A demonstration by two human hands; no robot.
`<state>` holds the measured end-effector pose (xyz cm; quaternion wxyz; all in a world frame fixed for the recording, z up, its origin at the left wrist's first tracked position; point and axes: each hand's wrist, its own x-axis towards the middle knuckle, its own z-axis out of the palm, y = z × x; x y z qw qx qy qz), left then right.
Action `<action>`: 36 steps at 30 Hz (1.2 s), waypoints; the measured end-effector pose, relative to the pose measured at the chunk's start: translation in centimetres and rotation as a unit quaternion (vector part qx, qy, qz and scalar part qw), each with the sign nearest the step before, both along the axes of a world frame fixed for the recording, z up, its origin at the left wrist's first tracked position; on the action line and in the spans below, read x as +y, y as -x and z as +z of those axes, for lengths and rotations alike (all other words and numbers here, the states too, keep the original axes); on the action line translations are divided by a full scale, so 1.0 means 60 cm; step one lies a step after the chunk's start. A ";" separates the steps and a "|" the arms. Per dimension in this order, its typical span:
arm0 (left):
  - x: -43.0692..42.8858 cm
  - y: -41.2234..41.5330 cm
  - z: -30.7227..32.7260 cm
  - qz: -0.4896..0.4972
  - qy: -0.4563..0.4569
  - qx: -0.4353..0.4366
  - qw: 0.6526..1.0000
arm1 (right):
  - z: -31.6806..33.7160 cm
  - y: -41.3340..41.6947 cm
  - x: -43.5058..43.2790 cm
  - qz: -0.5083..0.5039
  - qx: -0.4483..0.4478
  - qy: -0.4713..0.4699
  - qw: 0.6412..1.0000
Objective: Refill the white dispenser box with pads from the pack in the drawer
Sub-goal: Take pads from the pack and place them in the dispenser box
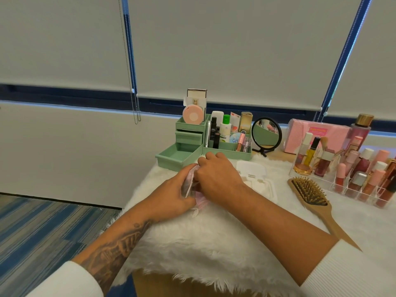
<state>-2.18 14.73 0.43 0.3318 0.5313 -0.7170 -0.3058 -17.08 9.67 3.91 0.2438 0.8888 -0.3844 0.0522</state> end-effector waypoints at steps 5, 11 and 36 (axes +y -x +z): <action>-0.001 0.000 -0.004 0.017 -0.015 -0.031 0.999 | 0.002 0.012 0.003 0.007 -0.022 -0.016 1.000; -0.002 0.003 -0.003 0.028 -0.017 -0.068 0.997 | 0.019 0.065 0.035 0.026 -0.168 -0.102 0.980; 0.019 -0.007 0.052 -0.066 -0.026 -0.189 0.979 | -0.008 0.171 0.075 0.026 -0.637 -0.251 0.728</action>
